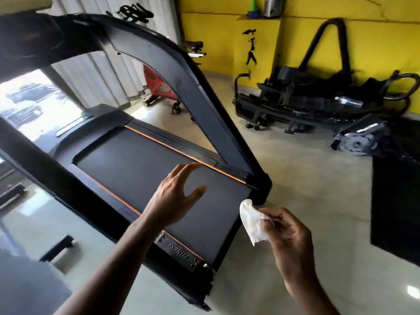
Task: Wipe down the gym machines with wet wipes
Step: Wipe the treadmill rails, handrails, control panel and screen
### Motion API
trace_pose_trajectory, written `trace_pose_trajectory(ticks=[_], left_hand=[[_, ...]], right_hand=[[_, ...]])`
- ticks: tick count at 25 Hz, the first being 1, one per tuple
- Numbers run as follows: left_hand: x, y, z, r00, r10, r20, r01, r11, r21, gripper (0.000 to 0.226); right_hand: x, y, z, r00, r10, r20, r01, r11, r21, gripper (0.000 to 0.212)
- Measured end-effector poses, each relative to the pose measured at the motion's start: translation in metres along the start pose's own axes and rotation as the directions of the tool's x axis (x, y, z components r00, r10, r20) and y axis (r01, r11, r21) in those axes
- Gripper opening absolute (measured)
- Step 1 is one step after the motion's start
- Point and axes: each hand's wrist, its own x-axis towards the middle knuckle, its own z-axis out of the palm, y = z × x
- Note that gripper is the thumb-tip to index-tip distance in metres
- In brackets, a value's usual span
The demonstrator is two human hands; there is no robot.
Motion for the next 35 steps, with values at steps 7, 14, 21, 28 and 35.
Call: trace_pose_trajectory(ticks=[7, 14, 21, 28, 35], left_hand=[[-0.031, -0.073, -0.019, 0.932, -0.325, -0.162, 0.344, 0.933, 0.107, 0.072], [-0.056, -0.179, -0.026, 0.715, -0.606, -0.348, 0.648, 0.761, 0.006, 0.08], [-0.007, -0.294, -0.103, 0.488, -0.583, -0.65, 0.79, 0.611, 0.045, 0.091], [0.065, -0.394, -0.207, 0.542, -0.405, -0.736, 0.817, 0.458, 0.35, 0.086], [0.07, -0.417, -0.198, 0.536, -0.084, -0.84, 0.804, 0.355, 0.477, 0.061]], right_hand=[[0.052, 0.022, 0.036, 0.934, 0.039, 0.354, -0.058, 0.997, 0.042, 0.022], [0.125, 0.032, 0.127, 0.715, 0.009, 0.699, -0.019, 1.0, 0.008, 0.035], [0.201, 0.049, 0.259, 0.595, 0.086, 0.799, -0.08, 0.996, -0.047, 0.046], [0.244, 0.057, 0.381, 0.493, 0.033, 0.869, -0.137, 0.99, 0.04, 0.025], [0.255, 0.14, 0.514, 0.362, 0.12, 0.925, -0.087, 0.992, -0.095, 0.029]])
